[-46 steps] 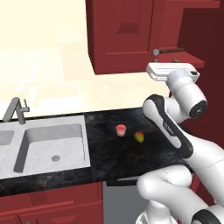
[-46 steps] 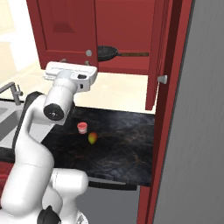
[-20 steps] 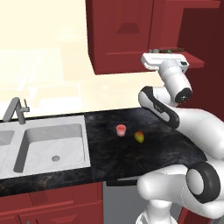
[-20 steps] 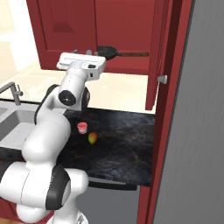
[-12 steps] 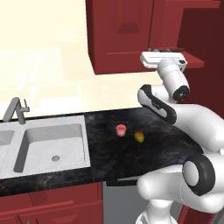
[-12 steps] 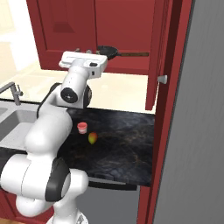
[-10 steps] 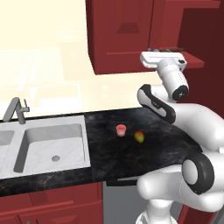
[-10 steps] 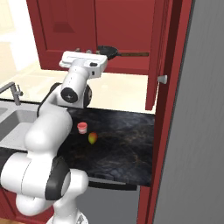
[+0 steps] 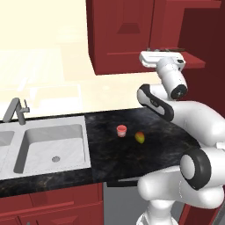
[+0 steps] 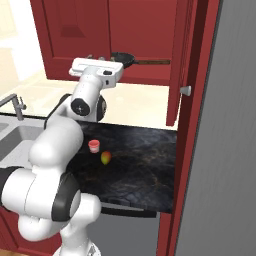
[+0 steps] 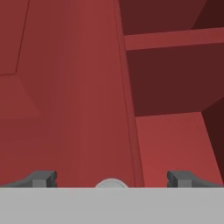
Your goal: Pick the pan from the cabinet and place it on the stove. Then turn on the stove burner for the pan.
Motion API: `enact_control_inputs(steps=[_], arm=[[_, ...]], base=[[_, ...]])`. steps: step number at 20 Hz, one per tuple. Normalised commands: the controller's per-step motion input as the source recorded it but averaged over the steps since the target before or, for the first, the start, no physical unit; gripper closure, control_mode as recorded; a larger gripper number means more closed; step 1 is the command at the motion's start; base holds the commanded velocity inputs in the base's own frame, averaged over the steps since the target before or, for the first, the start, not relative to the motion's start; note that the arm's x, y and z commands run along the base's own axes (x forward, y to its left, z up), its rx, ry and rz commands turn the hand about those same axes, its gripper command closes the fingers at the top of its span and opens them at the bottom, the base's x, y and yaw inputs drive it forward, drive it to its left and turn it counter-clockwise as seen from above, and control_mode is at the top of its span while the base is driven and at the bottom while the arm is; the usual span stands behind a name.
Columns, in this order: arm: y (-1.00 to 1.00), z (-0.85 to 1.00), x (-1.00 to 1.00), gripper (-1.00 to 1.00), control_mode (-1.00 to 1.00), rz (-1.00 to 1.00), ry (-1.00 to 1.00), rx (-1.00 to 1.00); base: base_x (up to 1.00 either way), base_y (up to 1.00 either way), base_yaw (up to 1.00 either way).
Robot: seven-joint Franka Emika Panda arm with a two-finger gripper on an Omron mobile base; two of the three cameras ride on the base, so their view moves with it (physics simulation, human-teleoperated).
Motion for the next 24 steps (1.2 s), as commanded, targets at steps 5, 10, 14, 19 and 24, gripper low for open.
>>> enact_control_inputs(steps=[5,10,14,19,24], arm=[[0.00,-0.05,0.12,-1.00,-1.00,0.00,0.00,0.00],[-0.04,-0.12,0.10,-1.00,-1.00,0.00,0.00,0.00],[-0.02,-0.05,0.10,-1.00,-1.00,0.00,0.00,0.00],[0.02,0.00,0.17,-1.00,-1.00,0.00,0.00,0.00],[0.06,0.00,0.23,1.00,-1.00,0.01,0.00,0.00]], base=[[0.00,0.00,0.00],[0.00,0.00,0.00],[0.00,0.00,0.00],[0.00,0.00,0.00],[0.00,0.00,0.00]])
